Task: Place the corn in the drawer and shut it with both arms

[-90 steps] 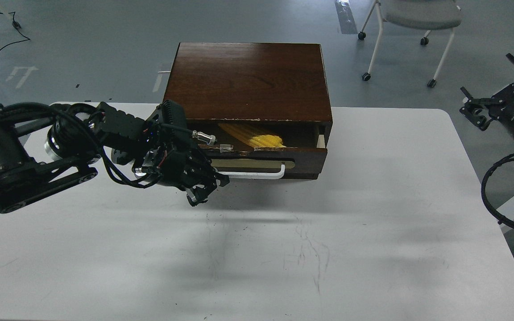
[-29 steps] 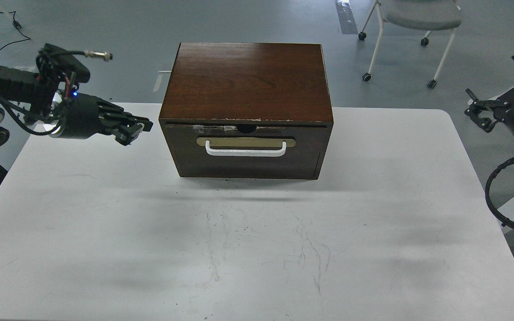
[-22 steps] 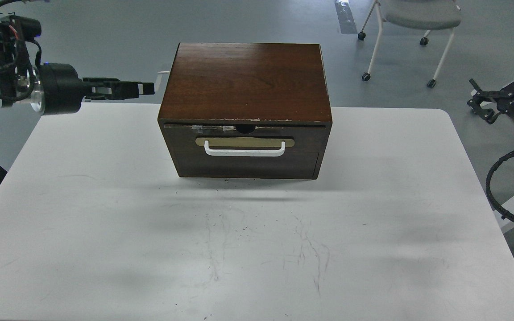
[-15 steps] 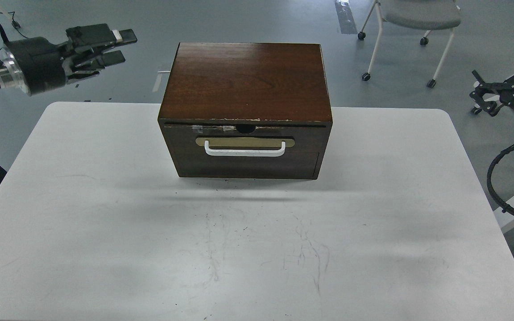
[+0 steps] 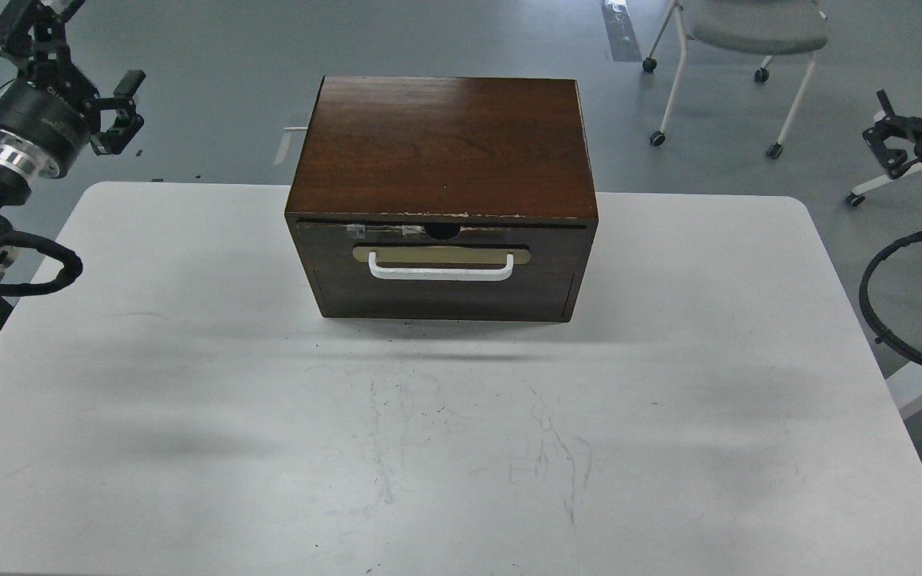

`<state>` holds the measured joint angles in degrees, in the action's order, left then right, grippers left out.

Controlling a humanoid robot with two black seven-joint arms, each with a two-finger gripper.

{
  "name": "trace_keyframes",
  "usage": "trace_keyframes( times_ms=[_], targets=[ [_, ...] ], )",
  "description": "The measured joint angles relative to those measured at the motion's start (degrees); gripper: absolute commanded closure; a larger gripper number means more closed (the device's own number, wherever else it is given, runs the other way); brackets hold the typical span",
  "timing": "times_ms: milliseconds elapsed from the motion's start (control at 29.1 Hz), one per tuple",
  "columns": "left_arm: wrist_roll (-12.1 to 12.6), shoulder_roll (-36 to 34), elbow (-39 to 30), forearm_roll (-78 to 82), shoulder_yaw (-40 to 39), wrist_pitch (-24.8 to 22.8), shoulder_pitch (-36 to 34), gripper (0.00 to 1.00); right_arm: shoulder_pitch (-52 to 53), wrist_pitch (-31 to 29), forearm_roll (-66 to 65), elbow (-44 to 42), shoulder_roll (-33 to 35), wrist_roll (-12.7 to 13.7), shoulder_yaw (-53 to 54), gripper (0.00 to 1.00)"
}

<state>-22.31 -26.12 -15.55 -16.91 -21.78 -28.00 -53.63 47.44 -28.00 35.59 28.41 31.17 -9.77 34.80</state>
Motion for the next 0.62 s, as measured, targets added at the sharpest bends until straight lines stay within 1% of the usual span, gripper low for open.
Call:
trace_keyframes(
  times_ms=[69,138,309,619],
  targets=[
    [1.92,2.12,1.24,-1.00,-4.40,0.01,2.06,0.02,-0.85,0.00,0.85,-2.13,-3.65,0.06,1.74,0.00],
    [2.68,3.55,1.68,-1.26,-7.41,0.01,3.96,0.02,-1.97,0.00,1.29,-4.01,-6.92,0.16,3.96,0.00],
    [2.95,5.14,1.83,-1.37,-9.41,0.01,5.79,0.02,-3.66,0.00,1.49,-5.17,-10.28,0.18,6.15,0.00],
    [2.50,7.37,1.74,-1.47,-9.67,0.01,7.67,0.02,-5.01,0.00,0.69,-5.38,-10.30,-0.44,4.88,0.00]
  ],
)
